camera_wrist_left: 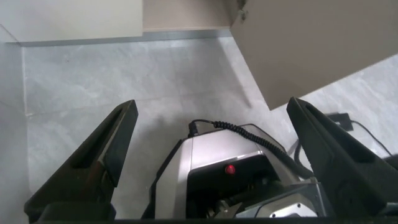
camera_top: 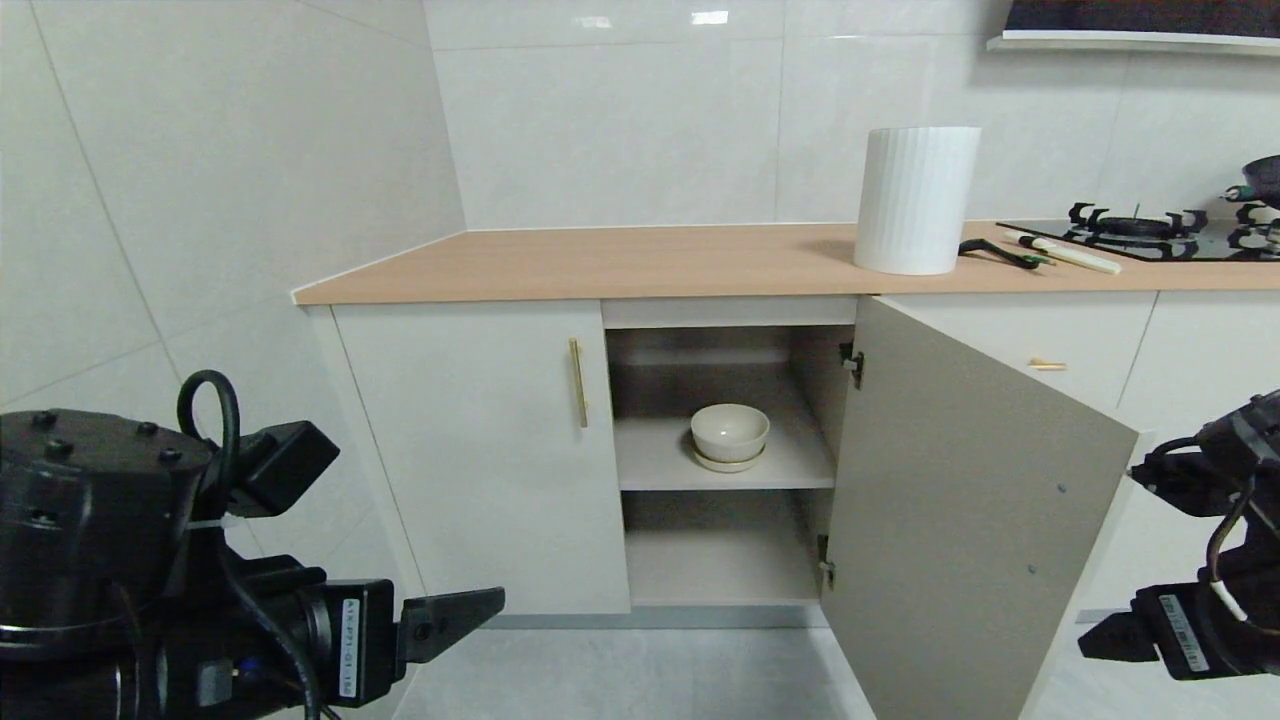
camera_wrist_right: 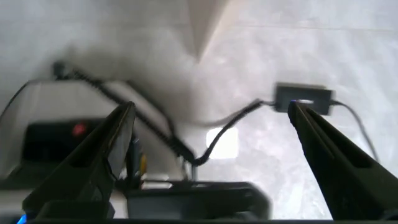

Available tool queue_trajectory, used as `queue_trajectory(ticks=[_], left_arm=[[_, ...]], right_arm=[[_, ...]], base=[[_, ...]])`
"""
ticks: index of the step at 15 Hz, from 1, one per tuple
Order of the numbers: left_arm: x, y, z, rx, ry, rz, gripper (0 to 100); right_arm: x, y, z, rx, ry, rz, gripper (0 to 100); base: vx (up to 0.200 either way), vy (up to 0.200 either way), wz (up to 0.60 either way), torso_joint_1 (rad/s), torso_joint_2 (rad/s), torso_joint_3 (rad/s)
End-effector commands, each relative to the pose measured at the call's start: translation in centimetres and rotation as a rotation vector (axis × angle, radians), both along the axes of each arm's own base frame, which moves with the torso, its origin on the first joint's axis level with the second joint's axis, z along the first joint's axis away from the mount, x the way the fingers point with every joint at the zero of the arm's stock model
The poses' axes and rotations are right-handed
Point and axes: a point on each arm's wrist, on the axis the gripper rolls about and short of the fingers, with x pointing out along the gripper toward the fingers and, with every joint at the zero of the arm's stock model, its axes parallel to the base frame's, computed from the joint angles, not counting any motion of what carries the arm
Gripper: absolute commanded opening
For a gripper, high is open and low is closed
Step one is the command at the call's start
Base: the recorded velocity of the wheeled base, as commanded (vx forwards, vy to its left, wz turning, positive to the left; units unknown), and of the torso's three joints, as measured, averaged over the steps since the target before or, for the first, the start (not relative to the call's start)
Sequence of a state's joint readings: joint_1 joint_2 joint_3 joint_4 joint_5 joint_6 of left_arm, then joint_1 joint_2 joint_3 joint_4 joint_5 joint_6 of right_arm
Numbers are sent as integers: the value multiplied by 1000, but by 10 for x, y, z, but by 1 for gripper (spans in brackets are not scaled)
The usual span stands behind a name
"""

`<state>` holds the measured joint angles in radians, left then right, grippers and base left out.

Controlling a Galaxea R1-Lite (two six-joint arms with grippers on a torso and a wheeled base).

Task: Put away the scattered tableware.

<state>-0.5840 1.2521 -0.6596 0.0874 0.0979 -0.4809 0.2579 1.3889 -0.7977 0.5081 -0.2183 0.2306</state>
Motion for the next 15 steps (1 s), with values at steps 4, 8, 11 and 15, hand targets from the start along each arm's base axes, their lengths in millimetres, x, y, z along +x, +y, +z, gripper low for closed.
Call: queue_trajectory(ticks=[4, 8, 11, 15], left_arm=[[1, -1, -2, 3, 8, 1, 100], [1, -1, -1, 1, 5, 3, 100], [2, -1, -1, -2, 4, 7, 100], [1, 0, 1, -8, -2, 9, 100]], right_arm=[[-1, -39, 19, -51, -74, -99, 100], [25, -56, 5, -61, -69, -193, 100], [52, -73, -11, -50, -83, -263, 100], [80, -80, -32, 18, -122, -346, 100]], base=[[0, 0, 0, 0, 0, 0], [0, 0, 0, 0, 0, 0], [0, 0, 0, 0, 0, 0], [0, 0, 0, 0, 0, 0]])
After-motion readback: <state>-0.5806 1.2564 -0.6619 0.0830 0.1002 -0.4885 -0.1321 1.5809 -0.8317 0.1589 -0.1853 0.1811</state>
